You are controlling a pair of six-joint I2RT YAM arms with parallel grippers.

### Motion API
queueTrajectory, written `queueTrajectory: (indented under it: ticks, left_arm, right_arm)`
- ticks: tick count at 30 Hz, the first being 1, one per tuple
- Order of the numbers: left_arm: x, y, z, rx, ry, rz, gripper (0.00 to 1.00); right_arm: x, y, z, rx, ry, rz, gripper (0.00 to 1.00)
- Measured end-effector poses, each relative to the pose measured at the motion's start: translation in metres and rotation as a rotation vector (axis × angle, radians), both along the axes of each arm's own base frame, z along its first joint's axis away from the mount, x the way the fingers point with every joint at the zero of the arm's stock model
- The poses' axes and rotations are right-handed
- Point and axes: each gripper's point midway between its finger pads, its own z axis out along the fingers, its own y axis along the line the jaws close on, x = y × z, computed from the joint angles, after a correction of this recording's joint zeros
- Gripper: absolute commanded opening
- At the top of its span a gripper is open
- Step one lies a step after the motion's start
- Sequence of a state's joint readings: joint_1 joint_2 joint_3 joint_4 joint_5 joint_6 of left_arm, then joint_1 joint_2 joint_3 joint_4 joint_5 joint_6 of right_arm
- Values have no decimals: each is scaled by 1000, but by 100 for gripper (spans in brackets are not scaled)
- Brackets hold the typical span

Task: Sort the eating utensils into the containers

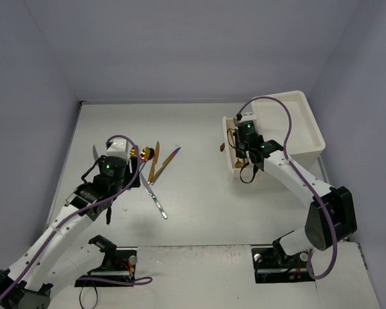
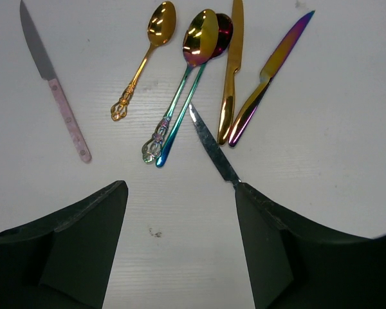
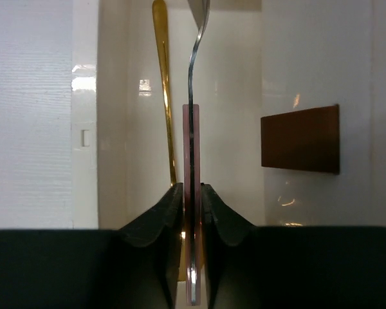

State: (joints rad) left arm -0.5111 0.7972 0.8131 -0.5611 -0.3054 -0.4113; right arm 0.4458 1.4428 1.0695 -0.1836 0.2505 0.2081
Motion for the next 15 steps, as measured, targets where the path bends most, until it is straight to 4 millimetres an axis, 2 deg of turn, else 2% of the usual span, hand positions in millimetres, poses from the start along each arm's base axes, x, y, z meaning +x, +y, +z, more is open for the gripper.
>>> queueTrajectory:
  ticks: [2, 8, 10, 15]
  left_arm:
    - [3, 0, -8, 30, 29, -10, 65]
    - [19, 4, -22, 91, 109, -25, 65]
    - [31, 10, -25, 90, 138, -21, 65]
    - [62, 39, -43, 107, 240, 8, 64]
  right_arm:
    - [1, 3, -1, 3, 0, 16, 42]
    - [1, 11, 10, 38, -24, 63, 50]
    - [-2, 15, 25, 71, -56, 83, 51]
    - [-18, 20, 85, 174, -197, 139, 52]
